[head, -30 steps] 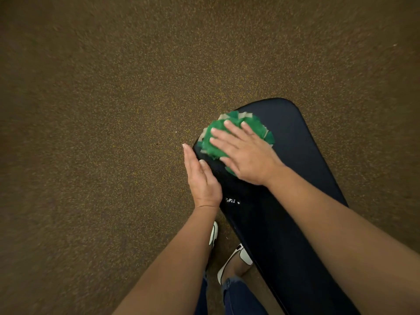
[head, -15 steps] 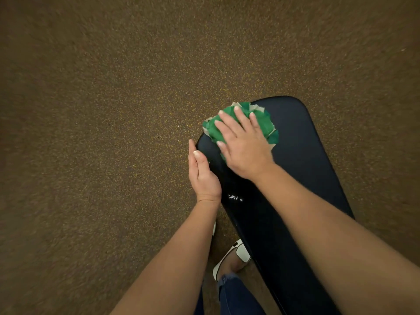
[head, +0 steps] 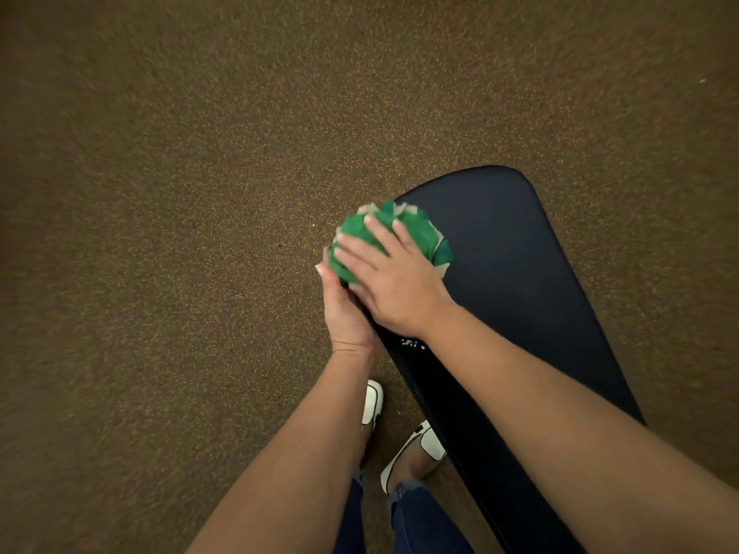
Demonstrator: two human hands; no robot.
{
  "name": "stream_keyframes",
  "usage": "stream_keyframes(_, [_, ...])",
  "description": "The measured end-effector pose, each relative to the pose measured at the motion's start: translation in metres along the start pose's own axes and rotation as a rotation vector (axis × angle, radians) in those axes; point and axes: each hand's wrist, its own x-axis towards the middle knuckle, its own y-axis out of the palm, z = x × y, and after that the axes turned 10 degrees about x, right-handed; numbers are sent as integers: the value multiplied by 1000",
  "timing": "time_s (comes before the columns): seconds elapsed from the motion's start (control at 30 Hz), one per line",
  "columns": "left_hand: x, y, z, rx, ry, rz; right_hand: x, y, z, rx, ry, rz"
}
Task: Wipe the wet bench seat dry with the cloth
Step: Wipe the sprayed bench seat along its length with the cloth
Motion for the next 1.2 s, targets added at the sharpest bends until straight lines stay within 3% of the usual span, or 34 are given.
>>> stream_keyframes(0.07, [0, -5, 0, -11, -23, -26, -28, -2, -14, 9, -139, 62])
stream_keyframes(0.13, [2, -5, 2, 35, -6, -43, -40, -6, -37, -12, -161, 47])
stream_keyframes(0.23, [3, 1, 7, 32, 15, 19, -26, -12, -33, -18, 62, -66])
stream_keyframes(0.3, [2, 2, 10, 38, 56, 37, -17, -6, -12, 9, 115, -81])
stream_keyframes(0.47, [10, -14, 15, 215, 66, 63, -50, -10, -36, 34, -149, 51])
stream_keyframes(0.63, [14, -19, 22, 346, 126, 95, -41, -10, -16, 149, 127, -124])
stream_keyframes(0.8, [6, -14, 12, 363, 138, 104, -86, 3, -11, 109, -94, -18])
stream_keyframes(0.87, [6, -14, 12, 390, 143, 92, -90, 0, -28, 56, -24, -71])
stream_keyframes(0.97, [8, -16, 15, 429, 179, 101, -72, 2, -11, 54, 232, -176])
stream_keyframes(1.13, [9, -20, 21, 496, 176, 141, -121, 22, 12, 29, -57, -34])
stream_keyframes(1.2, [9, -20, 21, 534, 196, 145, -135, 17, -7, -17, -45, -34])
